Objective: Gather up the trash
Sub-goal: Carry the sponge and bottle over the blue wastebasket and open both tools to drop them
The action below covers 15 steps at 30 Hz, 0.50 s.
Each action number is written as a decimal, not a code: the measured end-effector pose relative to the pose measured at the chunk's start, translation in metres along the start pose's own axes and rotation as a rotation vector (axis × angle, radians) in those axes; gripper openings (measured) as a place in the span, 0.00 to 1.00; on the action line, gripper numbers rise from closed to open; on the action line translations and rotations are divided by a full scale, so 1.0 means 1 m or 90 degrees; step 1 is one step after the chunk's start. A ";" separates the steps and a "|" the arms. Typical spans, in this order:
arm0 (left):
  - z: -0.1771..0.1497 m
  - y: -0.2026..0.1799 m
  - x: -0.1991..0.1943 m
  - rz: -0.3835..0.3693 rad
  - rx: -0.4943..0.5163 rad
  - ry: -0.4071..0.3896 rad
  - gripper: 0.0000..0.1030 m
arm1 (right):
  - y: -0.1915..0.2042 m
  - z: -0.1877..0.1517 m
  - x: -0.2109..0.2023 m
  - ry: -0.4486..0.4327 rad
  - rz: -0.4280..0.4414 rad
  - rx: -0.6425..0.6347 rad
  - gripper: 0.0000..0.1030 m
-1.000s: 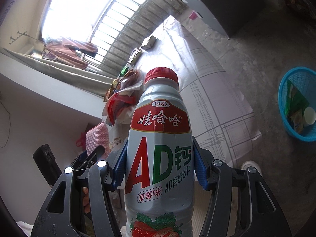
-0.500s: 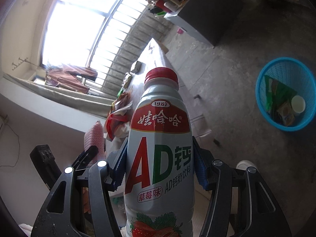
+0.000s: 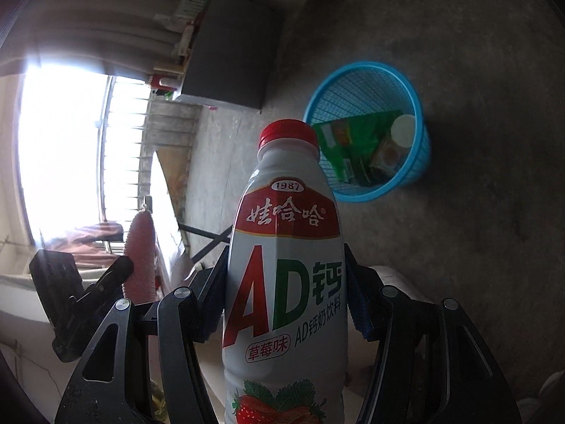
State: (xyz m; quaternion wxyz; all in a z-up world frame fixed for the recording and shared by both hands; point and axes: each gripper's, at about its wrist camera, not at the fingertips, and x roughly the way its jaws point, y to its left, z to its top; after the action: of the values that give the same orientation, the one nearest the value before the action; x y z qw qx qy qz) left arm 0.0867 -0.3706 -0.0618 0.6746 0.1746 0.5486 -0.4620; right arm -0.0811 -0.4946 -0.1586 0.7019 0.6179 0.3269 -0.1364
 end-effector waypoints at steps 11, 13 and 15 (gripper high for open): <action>0.094 -0.017 0.093 0.067 -0.023 -0.007 0.91 | -0.022 0.091 0.078 -0.033 -0.037 0.091 0.71; 0.090 -0.008 0.089 0.047 -0.051 -0.010 0.91 | -0.029 0.087 0.084 -0.022 -0.040 0.112 0.71; 0.082 0.000 0.080 0.035 -0.057 -0.019 0.91 | -0.030 0.076 0.084 -0.020 -0.039 0.104 0.71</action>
State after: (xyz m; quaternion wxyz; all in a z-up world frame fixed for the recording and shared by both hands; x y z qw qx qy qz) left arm 0.1318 -0.4660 -0.1067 0.7024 0.1523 0.5535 -0.4208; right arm -0.0141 -0.5558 -0.2327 0.6496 0.6607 0.3225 -0.1937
